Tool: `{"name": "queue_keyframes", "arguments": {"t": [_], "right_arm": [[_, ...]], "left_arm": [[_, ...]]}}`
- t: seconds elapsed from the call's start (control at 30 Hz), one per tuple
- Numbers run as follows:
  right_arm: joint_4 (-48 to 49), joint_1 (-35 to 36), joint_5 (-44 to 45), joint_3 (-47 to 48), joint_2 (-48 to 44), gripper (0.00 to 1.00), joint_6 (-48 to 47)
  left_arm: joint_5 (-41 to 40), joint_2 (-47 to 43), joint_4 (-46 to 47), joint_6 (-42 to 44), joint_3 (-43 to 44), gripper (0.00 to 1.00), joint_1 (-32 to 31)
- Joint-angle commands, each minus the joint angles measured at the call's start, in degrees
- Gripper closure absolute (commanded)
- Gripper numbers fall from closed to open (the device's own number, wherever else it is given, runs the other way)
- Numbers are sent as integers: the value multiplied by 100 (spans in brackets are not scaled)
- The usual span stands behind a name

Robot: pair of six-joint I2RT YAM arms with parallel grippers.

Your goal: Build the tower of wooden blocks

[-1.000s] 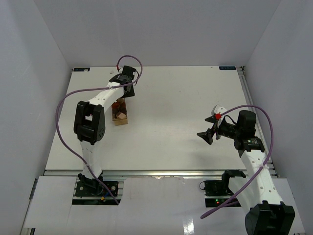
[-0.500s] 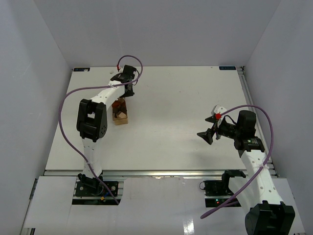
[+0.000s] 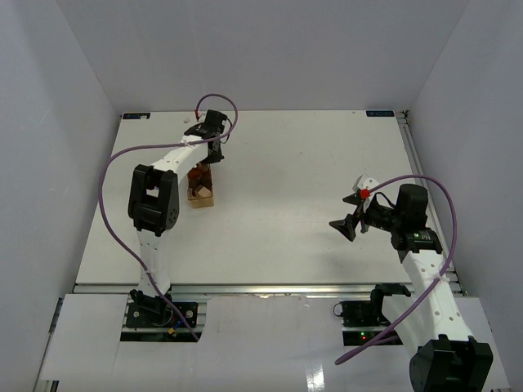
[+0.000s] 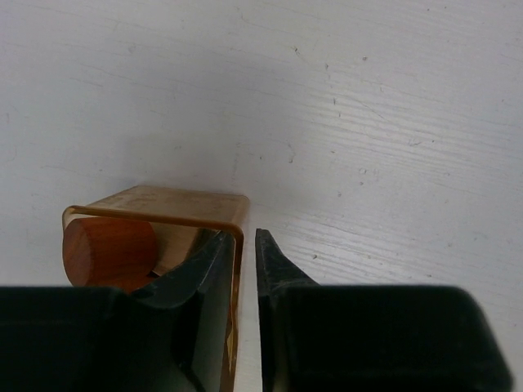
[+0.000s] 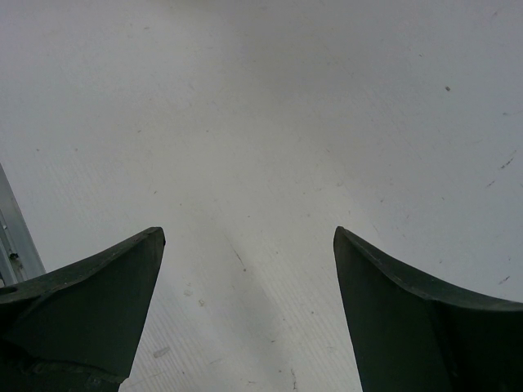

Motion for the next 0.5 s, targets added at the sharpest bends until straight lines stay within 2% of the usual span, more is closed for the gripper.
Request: {"name": "queue_keyframes", "arguments": {"t": [0.0,0.2,0.47], "right_arm": [[100,-8,8,153,16,10,13],[91,-8,-15,161,24,10,21],[91,-15,-140,134,63,10,6]], "left_arm": [[184,-260,208,-38,-230,81,36],[610,-547,398,-68,-449,100,36],[2162,-1299,812,-400,-824,100,-50]]}}
